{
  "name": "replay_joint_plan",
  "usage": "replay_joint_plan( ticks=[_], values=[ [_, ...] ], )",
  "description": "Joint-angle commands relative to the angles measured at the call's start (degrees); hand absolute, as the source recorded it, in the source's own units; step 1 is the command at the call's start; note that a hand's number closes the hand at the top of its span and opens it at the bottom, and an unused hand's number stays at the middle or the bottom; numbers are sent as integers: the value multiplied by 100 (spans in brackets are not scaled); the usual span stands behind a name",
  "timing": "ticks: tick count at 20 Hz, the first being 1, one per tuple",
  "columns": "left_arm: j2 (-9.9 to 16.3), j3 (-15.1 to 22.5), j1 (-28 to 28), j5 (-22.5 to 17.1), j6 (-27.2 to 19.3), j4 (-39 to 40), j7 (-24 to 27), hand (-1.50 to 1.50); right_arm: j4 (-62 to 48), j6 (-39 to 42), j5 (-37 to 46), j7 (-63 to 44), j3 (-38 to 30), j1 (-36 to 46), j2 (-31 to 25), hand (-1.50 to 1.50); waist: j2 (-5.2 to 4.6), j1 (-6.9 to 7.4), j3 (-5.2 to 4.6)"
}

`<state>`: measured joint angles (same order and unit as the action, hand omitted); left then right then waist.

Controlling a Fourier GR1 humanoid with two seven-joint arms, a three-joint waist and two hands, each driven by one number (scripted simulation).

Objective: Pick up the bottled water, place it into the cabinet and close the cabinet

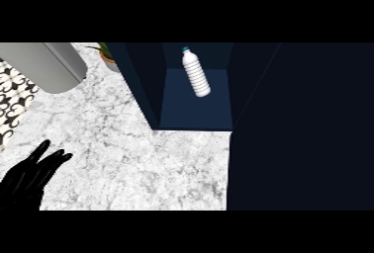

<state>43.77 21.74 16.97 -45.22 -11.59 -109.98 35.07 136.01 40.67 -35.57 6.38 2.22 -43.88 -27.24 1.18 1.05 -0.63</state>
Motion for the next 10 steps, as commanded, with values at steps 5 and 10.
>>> replay_joint_plan(
  ticks=[5, 10],
  values=[
    [345, -508, 467, -424, 422, -79, 68, -150, 1656, -368, 940, -811, 644, 547, -291, 150, 22, 83, -40],
    [531, -731, 722, -646, 711, -118, 81, -150, 1514, -514, 1118, -1071, 1045, 1304, -357, 150, 66, 154, -56]
  ],
)
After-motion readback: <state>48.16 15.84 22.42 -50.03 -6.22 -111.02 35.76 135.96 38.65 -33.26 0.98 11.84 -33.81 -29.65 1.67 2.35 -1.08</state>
